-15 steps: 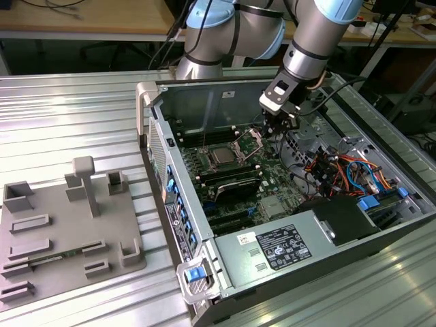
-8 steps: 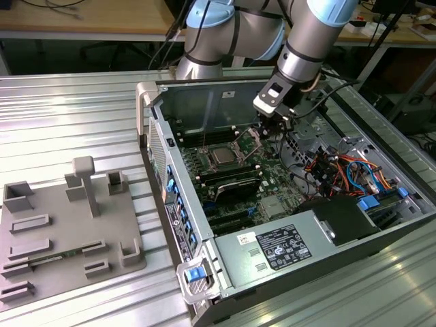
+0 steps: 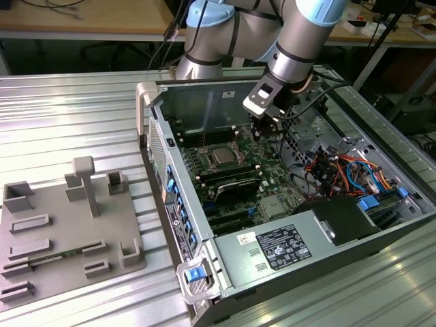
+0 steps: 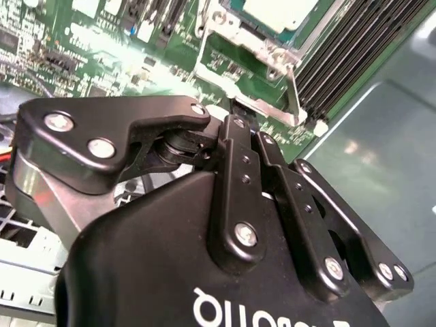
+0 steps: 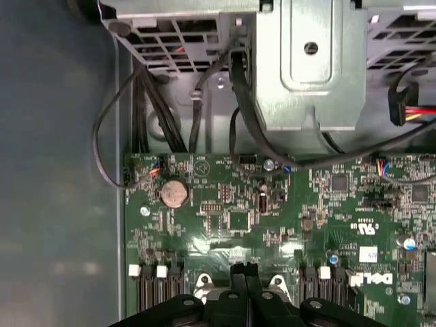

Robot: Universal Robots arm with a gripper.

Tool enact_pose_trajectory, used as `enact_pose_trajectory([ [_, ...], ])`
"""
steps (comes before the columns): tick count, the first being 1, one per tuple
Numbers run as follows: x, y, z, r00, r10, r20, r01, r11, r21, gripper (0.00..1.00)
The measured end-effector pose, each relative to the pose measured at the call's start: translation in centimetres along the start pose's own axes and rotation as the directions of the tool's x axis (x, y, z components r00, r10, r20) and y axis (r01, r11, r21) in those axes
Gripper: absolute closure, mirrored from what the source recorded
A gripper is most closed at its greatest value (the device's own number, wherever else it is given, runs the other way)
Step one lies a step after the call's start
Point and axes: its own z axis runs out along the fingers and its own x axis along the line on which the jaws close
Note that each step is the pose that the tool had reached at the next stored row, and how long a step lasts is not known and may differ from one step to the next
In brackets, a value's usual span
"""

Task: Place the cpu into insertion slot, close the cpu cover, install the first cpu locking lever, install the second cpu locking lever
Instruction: 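Close the cpu cover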

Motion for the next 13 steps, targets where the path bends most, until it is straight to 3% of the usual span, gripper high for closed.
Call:
enact_pose_trajectory([
  [7,0.00,-1.77,0.20,1.0000,0.000,-0.0001,0.000,1.0000,0.0015,0.89],
  [13,-0.01,-2.85,0.42,1.0000,0.000,0.0000,0.000,1.0000,0.0056,0.89],
])
